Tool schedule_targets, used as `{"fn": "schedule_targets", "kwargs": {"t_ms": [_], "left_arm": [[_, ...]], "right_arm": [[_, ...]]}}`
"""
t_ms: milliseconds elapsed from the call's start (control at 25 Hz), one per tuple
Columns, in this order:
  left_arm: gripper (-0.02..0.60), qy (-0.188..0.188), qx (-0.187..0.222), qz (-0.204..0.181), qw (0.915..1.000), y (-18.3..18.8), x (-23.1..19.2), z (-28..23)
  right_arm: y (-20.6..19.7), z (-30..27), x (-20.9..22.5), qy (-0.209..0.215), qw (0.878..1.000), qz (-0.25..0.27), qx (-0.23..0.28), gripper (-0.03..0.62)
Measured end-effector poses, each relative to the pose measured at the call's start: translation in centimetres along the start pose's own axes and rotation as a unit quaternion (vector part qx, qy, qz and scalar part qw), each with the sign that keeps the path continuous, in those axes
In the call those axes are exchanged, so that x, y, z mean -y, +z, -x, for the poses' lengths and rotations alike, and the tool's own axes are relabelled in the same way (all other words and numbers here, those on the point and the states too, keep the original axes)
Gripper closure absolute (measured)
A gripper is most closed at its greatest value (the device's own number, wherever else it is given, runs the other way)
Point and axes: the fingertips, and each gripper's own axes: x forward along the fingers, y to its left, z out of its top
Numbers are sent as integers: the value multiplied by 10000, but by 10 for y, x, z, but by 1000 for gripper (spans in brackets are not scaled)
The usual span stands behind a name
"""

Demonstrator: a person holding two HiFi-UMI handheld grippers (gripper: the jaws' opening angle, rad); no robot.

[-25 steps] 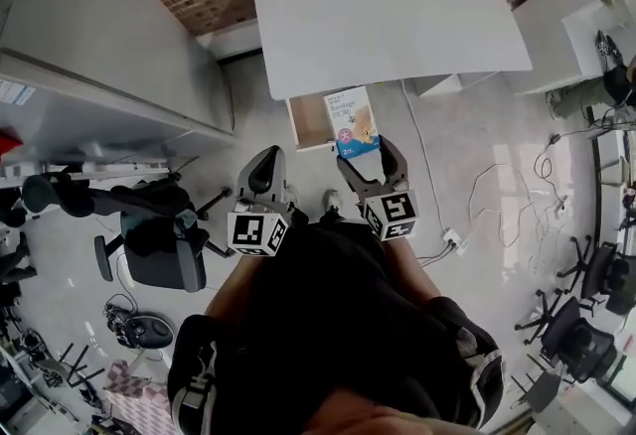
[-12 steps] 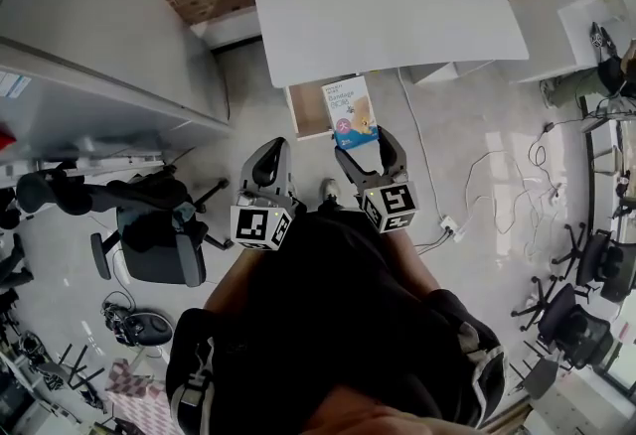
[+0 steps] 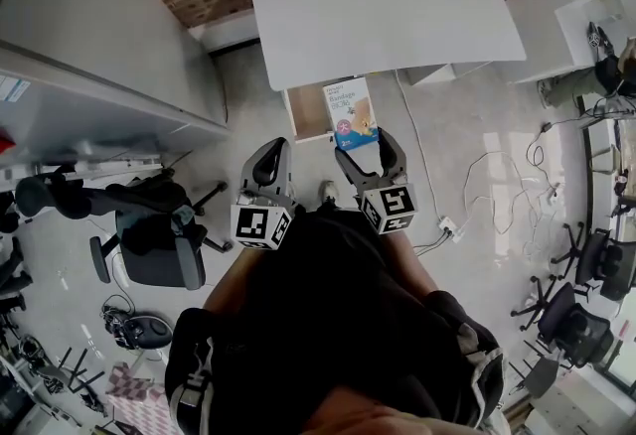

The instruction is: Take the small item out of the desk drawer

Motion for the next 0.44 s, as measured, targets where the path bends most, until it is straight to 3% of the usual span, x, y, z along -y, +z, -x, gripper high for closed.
{"fn": "schedule_targets", "kwargs": {"t_ms": [440], "left_arm": [[572,-30,2,-17,10000,2,6,-3]], "right_arm": [[3,1,3,18,10000,14,51,197]]}}
